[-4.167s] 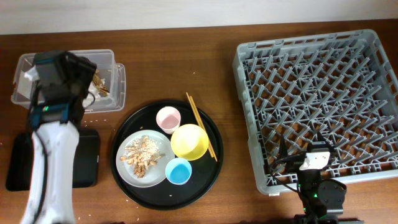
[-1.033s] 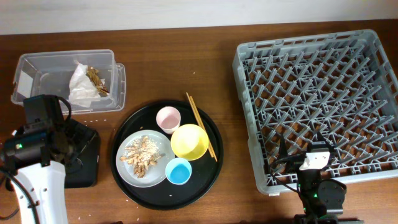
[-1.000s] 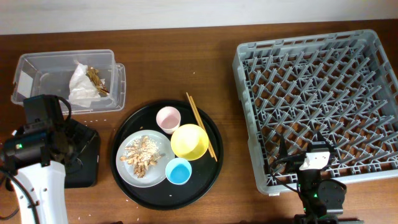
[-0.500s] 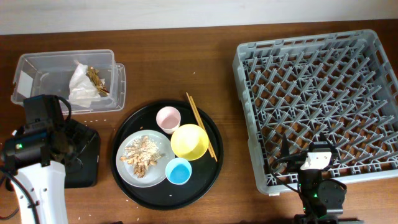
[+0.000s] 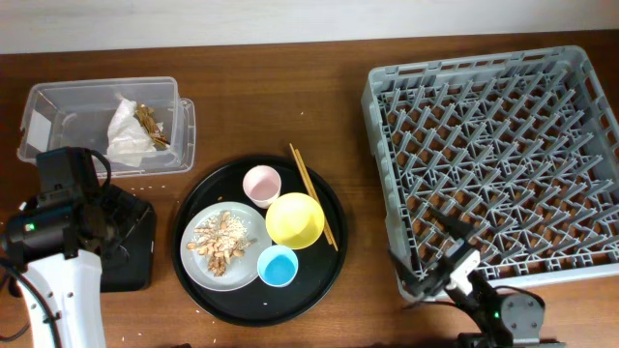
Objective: Sort waste into correct bins and load items into the dishwasher rack
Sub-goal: 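Swing the right gripper up from the rack toward the round tray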
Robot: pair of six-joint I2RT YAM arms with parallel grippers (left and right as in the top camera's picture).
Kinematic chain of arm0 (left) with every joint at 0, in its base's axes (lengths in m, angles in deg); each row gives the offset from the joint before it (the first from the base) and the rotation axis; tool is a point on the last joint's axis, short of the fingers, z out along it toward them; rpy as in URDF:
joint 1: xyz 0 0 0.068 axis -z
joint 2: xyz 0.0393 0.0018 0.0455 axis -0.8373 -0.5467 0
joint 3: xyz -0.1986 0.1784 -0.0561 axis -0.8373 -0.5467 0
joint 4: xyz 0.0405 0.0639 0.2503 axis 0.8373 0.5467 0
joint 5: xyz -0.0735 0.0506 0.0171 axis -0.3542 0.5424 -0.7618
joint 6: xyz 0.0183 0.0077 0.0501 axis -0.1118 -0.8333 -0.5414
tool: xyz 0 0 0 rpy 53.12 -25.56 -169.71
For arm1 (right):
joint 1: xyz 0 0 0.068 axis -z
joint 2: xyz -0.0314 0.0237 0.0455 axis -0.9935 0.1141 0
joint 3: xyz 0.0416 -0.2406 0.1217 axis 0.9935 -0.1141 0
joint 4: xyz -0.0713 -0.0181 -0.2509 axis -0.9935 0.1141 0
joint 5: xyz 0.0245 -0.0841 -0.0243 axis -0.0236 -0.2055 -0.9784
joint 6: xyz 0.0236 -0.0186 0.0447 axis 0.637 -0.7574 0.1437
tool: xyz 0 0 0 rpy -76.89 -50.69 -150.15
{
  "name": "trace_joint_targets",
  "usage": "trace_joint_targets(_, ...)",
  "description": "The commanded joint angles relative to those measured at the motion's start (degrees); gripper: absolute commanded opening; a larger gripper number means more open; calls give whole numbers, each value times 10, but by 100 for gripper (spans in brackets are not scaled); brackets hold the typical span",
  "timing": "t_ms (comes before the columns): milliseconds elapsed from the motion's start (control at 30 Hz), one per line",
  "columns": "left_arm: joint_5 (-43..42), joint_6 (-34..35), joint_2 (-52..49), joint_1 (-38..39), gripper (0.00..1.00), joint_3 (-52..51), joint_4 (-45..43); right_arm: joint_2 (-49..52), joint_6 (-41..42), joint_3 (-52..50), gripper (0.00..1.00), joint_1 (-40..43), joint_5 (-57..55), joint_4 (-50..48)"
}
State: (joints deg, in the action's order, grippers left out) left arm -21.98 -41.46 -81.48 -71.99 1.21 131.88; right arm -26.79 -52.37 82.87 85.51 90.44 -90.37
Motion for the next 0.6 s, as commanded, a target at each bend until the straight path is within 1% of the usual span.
trace_joint_targets(0, -2, 5, 7, -3, 99, -4, 0, -5, 68, -3, 99, 2, 108, -81)
trace_joint_targets(100, -2, 5, 7, -3, 99, -4, 0, -5, 165, -3, 99, 2, 99, -174)
trace_joint_targets(233, -2, 5, 7, -3, 99, -4, 0, -5, 257, -3, 99, 2, 66, -229)
trace_joint_targets(300, -2, 5, 7, -3, 99, -4, 0, -5, 291, -3, 99, 2, 57, -241)
trace_joint_targets(433, -2, 5, 7, -3, 99, -4, 0, -5, 386, 0, 99, 2, 68, -243)
trace_joint_targets(567, -2, 5, 7, -3, 99, -4, 0, -5, 421, 13, 99, 2, 109, -243)
